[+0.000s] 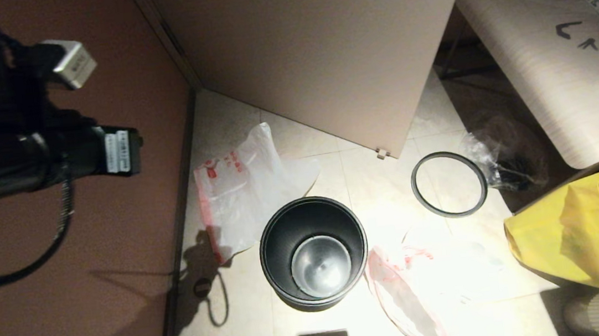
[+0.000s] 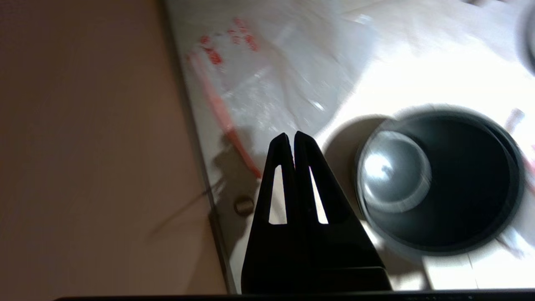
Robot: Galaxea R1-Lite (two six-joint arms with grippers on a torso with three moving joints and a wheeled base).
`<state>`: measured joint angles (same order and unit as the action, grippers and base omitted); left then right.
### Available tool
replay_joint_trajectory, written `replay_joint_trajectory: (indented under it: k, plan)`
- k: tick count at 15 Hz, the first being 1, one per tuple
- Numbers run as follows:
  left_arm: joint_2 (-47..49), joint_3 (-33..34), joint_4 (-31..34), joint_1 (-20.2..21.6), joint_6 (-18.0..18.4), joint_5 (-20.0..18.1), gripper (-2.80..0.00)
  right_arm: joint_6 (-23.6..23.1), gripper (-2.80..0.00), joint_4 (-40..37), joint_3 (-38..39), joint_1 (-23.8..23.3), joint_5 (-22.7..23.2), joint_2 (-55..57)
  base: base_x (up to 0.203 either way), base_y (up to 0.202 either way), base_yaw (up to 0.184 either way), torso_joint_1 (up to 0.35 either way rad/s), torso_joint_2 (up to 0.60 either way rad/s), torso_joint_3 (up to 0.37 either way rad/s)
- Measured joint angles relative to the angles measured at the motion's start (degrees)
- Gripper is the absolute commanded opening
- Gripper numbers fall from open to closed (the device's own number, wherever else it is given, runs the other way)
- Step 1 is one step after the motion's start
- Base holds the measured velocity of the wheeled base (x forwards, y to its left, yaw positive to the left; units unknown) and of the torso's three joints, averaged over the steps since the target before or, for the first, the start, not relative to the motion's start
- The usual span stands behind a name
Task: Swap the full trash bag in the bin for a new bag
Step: Pick up a new trash bag
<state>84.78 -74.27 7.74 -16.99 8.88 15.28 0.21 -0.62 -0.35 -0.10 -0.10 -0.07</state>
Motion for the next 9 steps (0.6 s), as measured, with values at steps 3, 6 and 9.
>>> replay_joint_trajectory:
  k: [3, 6, 9]
  plan:
    - [18.24, -20.11, 1.97, -2.15, -2.37, 9.40, -2.80, 0.00, -2.80, 0.02, 0.02, 0.00, 0.00, 0.00, 0.000, 0.000, 0.000, 0.000, 0.00, 0.000]
    - [35.41, -32.92, -0.67, -2.88, -1.76, 13.16, -2.80, 0.01, -2.80, 0.00, 0.02, 0.00, 0.00, 0.00, 0.000, 0.000, 0.000, 0.000, 0.00, 0.000]
    - [50.73, -36.92, -14.52, -2.53, 0.30, 11.32, -2.80, 0.04, -2.80, 0.00, 0.00, 0.00, 0.00, 0.00, 0.000, 0.000, 0.000, 0.000, 0.00, 0.000]
